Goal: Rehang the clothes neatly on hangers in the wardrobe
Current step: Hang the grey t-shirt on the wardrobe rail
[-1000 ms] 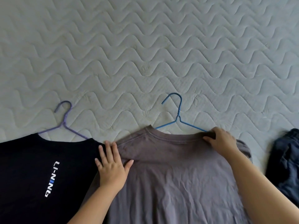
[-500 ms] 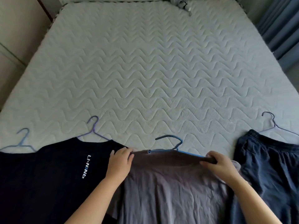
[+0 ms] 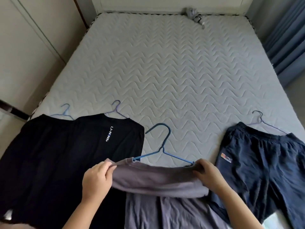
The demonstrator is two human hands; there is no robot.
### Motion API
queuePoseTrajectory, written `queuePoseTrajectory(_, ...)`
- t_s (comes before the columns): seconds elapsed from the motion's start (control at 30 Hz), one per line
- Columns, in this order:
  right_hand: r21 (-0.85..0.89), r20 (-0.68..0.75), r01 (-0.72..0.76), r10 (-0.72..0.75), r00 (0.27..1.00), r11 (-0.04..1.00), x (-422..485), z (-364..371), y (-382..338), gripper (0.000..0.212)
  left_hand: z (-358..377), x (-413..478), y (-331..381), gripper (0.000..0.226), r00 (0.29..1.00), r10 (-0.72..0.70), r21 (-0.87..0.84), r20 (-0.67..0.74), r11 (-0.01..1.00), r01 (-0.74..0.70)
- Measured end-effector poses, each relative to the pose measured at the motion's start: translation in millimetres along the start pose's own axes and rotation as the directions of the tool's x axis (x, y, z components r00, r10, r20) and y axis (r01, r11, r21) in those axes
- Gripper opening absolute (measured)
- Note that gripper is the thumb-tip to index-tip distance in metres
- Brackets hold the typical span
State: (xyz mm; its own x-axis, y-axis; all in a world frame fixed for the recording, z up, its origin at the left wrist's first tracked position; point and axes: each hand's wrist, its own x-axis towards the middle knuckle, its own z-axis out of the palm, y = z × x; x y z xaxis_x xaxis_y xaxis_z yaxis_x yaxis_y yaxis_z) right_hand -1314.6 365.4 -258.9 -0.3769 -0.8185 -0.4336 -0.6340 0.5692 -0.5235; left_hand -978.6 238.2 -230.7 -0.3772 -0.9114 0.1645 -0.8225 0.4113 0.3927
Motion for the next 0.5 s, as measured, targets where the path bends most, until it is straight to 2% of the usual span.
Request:
queuePoseTrajectory(0.1, -0.074, -0.003, 0.031, -0.032, 0.999, 0.997, -13, 10, 5, 0.013, -23, -43, -6, 0.037, 0.995, -0.101, 0.008, -0.019, 0.995, 0.102)
queuePoseTrajectory(0.23, -0.070, -0.029, 0.073, -0.076, 0.997, 0.995, -31, 22, -8, 0.013, -45, -85, -11, 0.038, 0.981, -0.189, 0.030, -0.038, 0.981, 0.190)
queuePoseTrajectory(0.37, -0.114, -0.054, 0.140, -0.147, 0.988, 0.984, -50, 36, -41, 0.013, -69, -130, -23, 0.041, 0.958, -0.270, 0.031, -0.091, 0.961, 0.274)
queuePoseTrajectory(0.5, -0.163, -0.044, 0.236, -0.246, 0.968, 0.958, -79, 55, -88, 0.015, -102, -193, -43, 0.043, 0.905, -0.398, -0.021, -0.150, 0.917, 0.399)
